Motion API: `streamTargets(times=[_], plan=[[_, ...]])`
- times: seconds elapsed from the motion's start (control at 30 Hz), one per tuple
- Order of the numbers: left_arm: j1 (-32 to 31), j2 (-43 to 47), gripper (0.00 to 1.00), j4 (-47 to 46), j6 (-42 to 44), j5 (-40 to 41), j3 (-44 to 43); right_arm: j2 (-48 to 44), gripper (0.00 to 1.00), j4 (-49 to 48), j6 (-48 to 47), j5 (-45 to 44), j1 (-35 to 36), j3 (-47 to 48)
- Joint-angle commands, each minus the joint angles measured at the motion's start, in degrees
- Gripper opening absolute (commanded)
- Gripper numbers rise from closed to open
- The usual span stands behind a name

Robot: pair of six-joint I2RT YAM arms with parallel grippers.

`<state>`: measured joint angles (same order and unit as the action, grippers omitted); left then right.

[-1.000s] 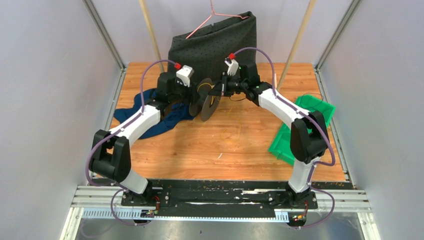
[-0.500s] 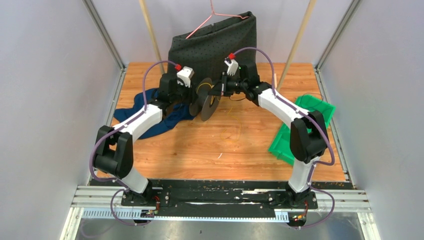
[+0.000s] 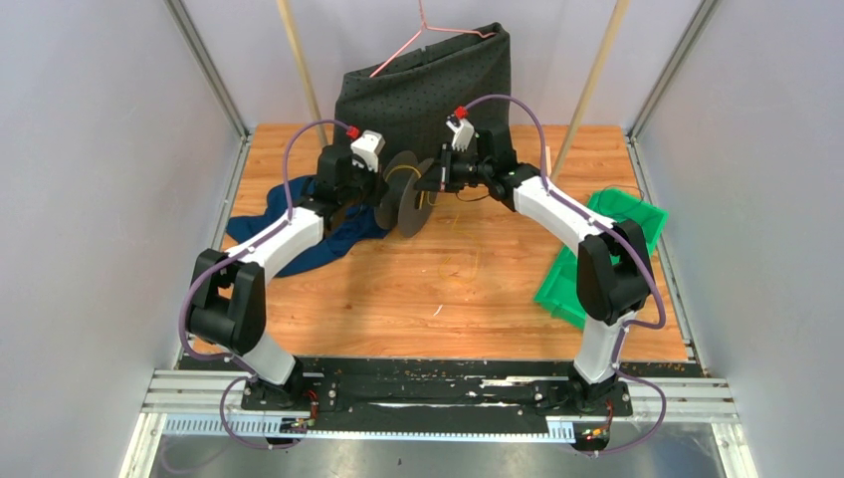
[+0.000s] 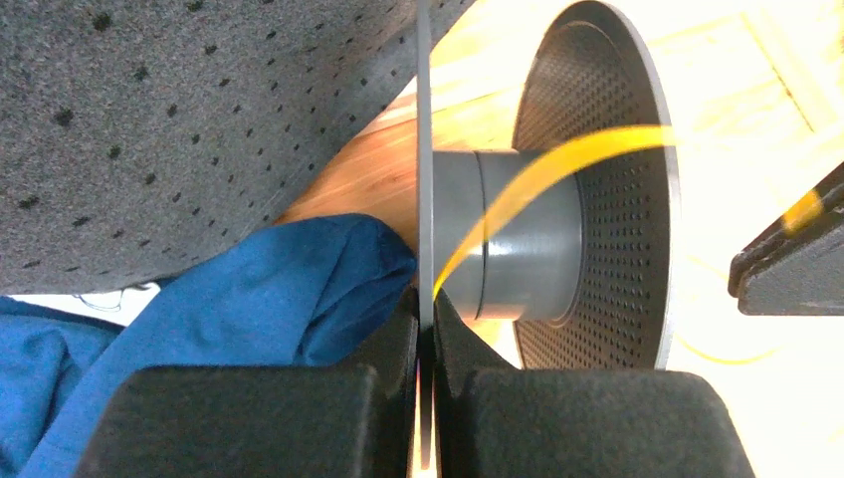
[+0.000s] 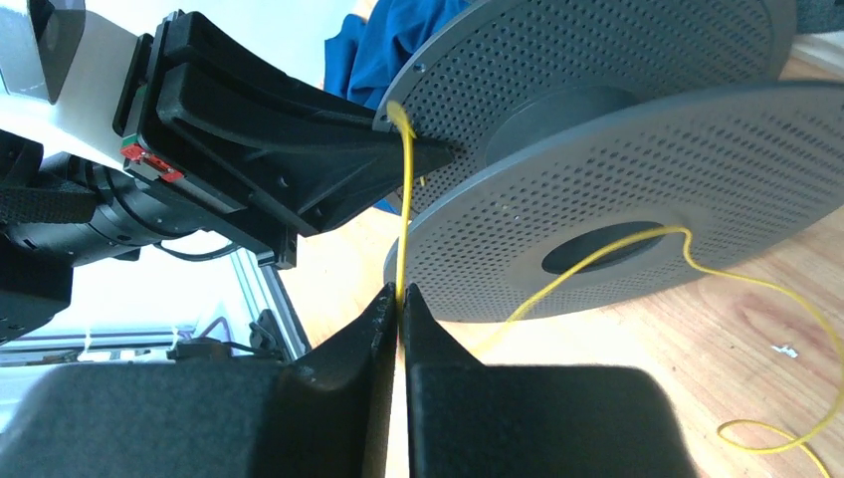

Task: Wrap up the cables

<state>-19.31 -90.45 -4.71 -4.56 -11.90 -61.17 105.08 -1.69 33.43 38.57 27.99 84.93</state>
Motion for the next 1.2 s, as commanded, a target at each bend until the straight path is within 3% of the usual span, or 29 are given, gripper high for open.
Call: streamTargets(times=[0.0,0.1,0.27,0.4,0.5,0.7,0.97,1.17], plan=[[-0.3,-0.6,0.0,0.3,0.0,-1.2,-1.7,0.3,0.19,1.4,-0.1,0.8,-1.5,2.4],[-0.3,0.2,0.0,4.2,0.8,-3.5,-3.8,-2.4,0.37,4.7,-1.5,-0.7,-4.6,1.1],[-0.3,2.6,0.0,17.4,1.1,-5.7,-10.0,-9.9,0.57,11.0,-7.4,-1.8,-11.2,-3.4],[-0.3,5.4,0.0,32.3,-0.5,-3.1,-19.2,-16.5,0.58,17.5,-19.4,-1.0,-12.5,-7.4],[-0.3,7.9,0.0,40.1,-0.4,-0.7,-24.2,-20.9,0.57,16.5,-25.2,-3.5,-12.0,-14.5],[-0.3,10.6,0.0,51.7,-2.1,1.2,-33.6,-23.4,0.57,8.6,-24.1,-7.6,-9.5,-25.9],[-0.3,14.9,0.0,51.0,-5.8,0.9,-33.5,-19.9,0.6,-6.7,-17.7,-12.2,-2.4,-32.5],[-0.3,16.5,0.0,51.2,-6.3,0.5,-33.3,-17.5,0.61,-15.9,-11.7,-10.8,0.7,-34.2]])
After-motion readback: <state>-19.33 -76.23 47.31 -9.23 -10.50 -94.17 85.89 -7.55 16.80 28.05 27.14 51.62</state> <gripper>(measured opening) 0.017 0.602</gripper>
